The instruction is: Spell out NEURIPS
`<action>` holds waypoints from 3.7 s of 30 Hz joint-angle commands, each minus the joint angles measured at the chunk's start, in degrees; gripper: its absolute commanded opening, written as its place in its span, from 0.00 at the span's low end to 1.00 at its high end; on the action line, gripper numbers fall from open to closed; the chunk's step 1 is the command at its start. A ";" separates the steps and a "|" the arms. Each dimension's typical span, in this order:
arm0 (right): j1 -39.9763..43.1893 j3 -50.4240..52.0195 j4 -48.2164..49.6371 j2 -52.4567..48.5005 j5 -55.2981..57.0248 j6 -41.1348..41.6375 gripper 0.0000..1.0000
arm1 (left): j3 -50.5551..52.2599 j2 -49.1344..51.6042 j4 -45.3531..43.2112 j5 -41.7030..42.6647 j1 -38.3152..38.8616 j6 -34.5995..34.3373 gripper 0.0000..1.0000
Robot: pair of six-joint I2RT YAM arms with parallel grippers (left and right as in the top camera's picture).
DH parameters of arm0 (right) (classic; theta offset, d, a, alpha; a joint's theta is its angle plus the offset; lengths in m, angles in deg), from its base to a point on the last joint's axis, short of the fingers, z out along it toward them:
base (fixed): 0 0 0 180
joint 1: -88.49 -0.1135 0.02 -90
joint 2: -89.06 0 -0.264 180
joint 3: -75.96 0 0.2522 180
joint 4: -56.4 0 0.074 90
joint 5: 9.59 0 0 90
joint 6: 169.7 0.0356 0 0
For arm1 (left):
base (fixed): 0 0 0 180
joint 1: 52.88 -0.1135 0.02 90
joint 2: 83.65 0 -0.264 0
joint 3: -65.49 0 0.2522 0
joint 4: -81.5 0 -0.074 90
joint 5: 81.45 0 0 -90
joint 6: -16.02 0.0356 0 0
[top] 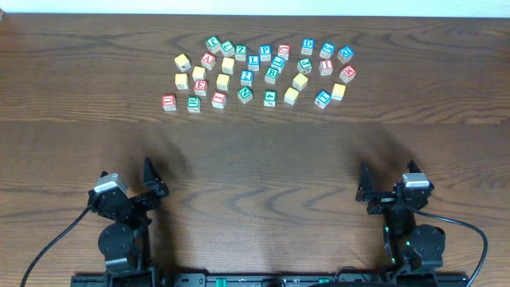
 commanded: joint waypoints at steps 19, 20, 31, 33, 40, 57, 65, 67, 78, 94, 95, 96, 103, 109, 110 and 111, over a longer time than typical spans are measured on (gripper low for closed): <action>0.37 0.28 0.02 0.04 0.04 -0.24 0.99 | 1.09 0.11 2.27 -0.09 -0.24 1.01 0.98; 0.37 0.28 0.02 0.04 0.04 -0.24 0.99 | 1.09 0.11 2.27 -0.09 -0.24 1.01 0.97; 0.35 0.28 0.04 0.04 0.04 -0.24 0.99 | 1.09 0.11 2.27 -0.09 -0.24 1.01 0.98; 0.37 0.28 0.04 0.04 0.07 -0.24 0.99 | 1.09 0.11 2.27 -0.09 -0.24 1.01 0.97; 0.37 0.28 0.04 0.04 0.07 -0.24 0.99 | 1.09 0.11 2.27 -0.09 -0.24 1.01 0.98; 0.37 0.28 0.02 0.04 0.04 -0.24 0.99 | 1.09 0.11 2.27 -0.11 -0.24 1.01 0.98; 0.37 0.28 0.02 0.04 0.04 -0.24 0.99 | 1.09 0.11 2.27 -0.11 -0.24 1.01 0.98; 0.37 0.28 0.04 0.04 0.04 -0.24 0.99 | 1.09 0.11 2.27 -0.11 -0.24 1.01 0.97; 0.35 0.28 0.02 0.04 0.02 -0.22 0.99 | 1.09 0.11 2.27 -0.09 -0.24 1.01 0.98; 0.35 0.28 0.02 0.04 0.02 -0.24 0.99 | 1.09 0.11 2.25 -0.11 -0.24 1.01 0.98; 0.35 0.28 0.02 0.04 0.02 -0.24 0.99 | 1.09 0.11 2.25 -0.11 -0.24 1.01 0.97; 0.35 0.28 0.02 0.04 0.02 -0.24 0.99 | 1.09 0.11 2.23 -0.11 -0.24 1.01 0.98; 0.37 0.28 0.35 0.04 0.02 -0.26 0.99 | 1.09 0.11 0.68 -0.11 -0.24 1.01 0.98; 0.37 0.28 2.23 0.04 0.02 -0.24 0.99 | 1.09 0.11 -0.35 -0.09 -0.24 1.01 0.98; 0.37 0.28 2.58 0.04 0.02 -0.26 0.99 | 1.07 0.11 -0.35 -0.09 -0.24 1.01 0.98; 0.37 0.28 2.91 0.04 0.00 -0.24 0.99 | 0.98 0.11 -0.31 -0.09 -0.24 1.01 0.97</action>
